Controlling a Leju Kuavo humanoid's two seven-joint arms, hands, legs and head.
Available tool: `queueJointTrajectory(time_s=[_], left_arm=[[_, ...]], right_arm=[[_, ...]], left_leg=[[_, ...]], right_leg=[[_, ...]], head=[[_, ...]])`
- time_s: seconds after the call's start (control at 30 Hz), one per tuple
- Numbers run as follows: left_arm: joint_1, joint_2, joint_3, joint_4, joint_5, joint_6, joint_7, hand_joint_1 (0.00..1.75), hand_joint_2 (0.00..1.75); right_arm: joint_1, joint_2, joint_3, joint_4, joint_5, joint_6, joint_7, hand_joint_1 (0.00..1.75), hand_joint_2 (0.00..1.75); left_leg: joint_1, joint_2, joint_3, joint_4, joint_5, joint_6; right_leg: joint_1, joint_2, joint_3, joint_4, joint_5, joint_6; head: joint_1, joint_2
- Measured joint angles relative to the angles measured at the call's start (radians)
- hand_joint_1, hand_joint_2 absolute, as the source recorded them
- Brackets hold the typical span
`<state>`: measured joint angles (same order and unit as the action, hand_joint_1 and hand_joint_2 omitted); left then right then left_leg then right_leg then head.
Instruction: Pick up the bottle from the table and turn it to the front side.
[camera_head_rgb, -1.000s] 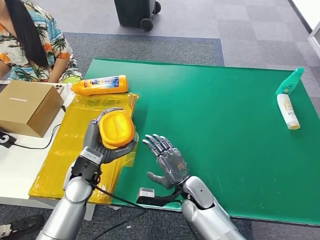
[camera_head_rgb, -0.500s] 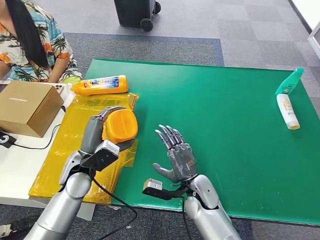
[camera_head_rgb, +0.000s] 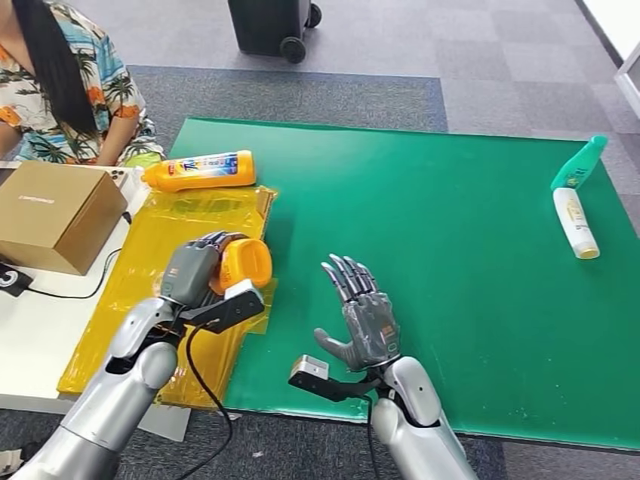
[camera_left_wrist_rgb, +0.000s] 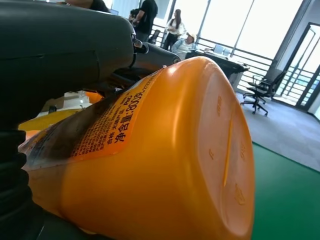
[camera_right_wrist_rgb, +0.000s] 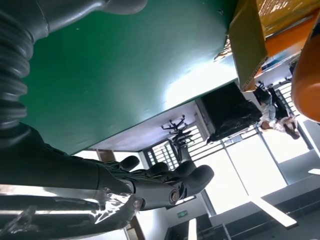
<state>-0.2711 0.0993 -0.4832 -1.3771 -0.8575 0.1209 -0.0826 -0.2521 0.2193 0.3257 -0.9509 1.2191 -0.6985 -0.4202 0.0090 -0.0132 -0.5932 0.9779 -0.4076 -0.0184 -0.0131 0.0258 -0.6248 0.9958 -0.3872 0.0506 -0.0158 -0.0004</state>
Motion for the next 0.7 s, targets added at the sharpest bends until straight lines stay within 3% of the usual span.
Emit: queueJointTrajectory(time_s=[0.1,0.23,0.47,0.7], left_arm=[[-0.026,0.014,-0.015,0.04,0.024,-0.039,-0.001,1.75,1.75],[-0.059,0.025,-0.014,0.128,0.048,-0.031,0.03,0.0,1.75],[-0.065,0.014,0.006,0.241,-0.007,0.022,0.124,0.0,1.75],[-0.062,-0.002,0.025,0.261,-0.076,0.056,0.177,0.0,1.75]], right_arm=[[0.001,0.0,-0.003,-0.003,-0.005,0.0,-0.004,0.0,1.75],[0.0,0.0,-0.003,-0.003,-0.007,0.0,-0.006,0.0,1.75],[0.001,0.0,-0.003,-0.004,0.001,0.0,0.022,0.0,1.75],[0.001,0.0,0.002,-0.004,0.006,0.0,0.041,0.0,1.75]], left_leg=[[0.0,0.0,0.0,0.0,0.0,0.0],[0.0,0.0,0.001,0.0,0.001,-0.002],[0.0,0.0,0.0,0.0,0.002,-0.002],[0.0,0.0,0.0,0.0,0.001,-0.002]], right_leg=[[0.0,0.0,0.0,0.0,0.0,-0.001],[0.0,0.0,0.0,0.0,0.001,-0.002],[0.001,0.0,0.0,0.0,0.002,-0.002],[0.0,0.0,0.0,0.0,0.002,-0.002]], head=[[0.0,0.0],[0.0,0.0],[0.0,0.0],[0.0,0.0]])
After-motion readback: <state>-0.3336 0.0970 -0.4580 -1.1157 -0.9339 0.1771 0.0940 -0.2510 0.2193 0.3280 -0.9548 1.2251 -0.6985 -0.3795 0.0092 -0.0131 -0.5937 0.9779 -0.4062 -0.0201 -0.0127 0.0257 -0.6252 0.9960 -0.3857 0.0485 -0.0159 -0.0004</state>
